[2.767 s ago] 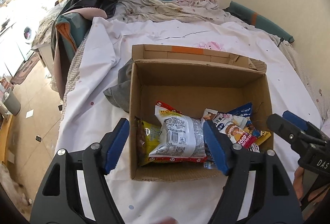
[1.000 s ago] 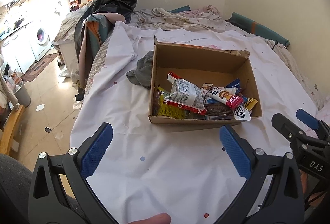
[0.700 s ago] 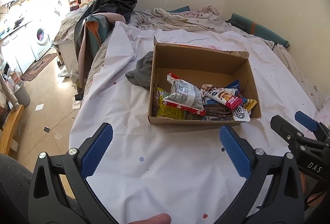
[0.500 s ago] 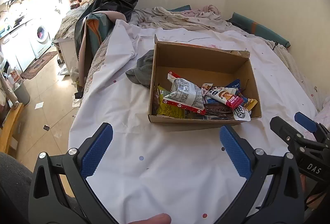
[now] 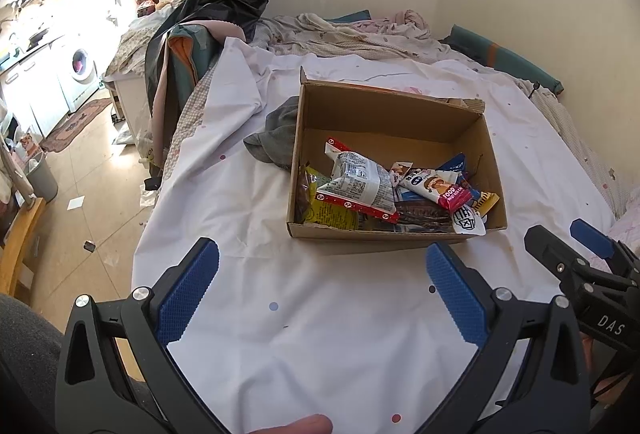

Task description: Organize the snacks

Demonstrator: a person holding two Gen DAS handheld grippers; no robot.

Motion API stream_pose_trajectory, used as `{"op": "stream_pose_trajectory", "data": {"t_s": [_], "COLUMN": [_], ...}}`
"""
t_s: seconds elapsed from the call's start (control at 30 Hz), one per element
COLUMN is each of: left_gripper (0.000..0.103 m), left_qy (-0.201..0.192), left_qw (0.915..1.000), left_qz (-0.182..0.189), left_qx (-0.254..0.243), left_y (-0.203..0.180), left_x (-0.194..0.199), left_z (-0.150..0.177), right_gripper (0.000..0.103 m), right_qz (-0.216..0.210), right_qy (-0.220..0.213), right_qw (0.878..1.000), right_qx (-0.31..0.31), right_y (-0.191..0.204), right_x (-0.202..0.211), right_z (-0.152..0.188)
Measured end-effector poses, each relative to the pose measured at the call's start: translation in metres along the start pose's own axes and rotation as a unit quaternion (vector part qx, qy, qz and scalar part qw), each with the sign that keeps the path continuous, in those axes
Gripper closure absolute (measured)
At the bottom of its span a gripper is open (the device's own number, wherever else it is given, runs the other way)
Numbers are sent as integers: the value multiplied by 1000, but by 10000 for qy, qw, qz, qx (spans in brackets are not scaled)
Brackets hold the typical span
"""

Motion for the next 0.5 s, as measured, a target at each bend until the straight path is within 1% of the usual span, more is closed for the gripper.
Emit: {"op": "stream_pose_trajectory", "data": {"t_s": [0.5], "left_gripper": [1], "left_qy": [-4], "left_qw": [10000], "left_qz": [-22], "left_qx": [11], "left_y": [1], "left_x": [0], "left_z": [0], "right_gripper": [0], "right_qz": [3], "right_qy": [-28], "right_qw": [10000], "right_qx": [53], "right_y": [2], "right_x": [1], "right_z": [-1]}}
Point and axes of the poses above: each gripper's, at about its wrist camera, not at the fingertips, and x roughly against the way its jaws point, y to its left, z to its underside, the point moved 8 cm from there along -x, roughly the way its jaws point, and after that the axes turned 14 degrees about y, right-handed, at the moved point
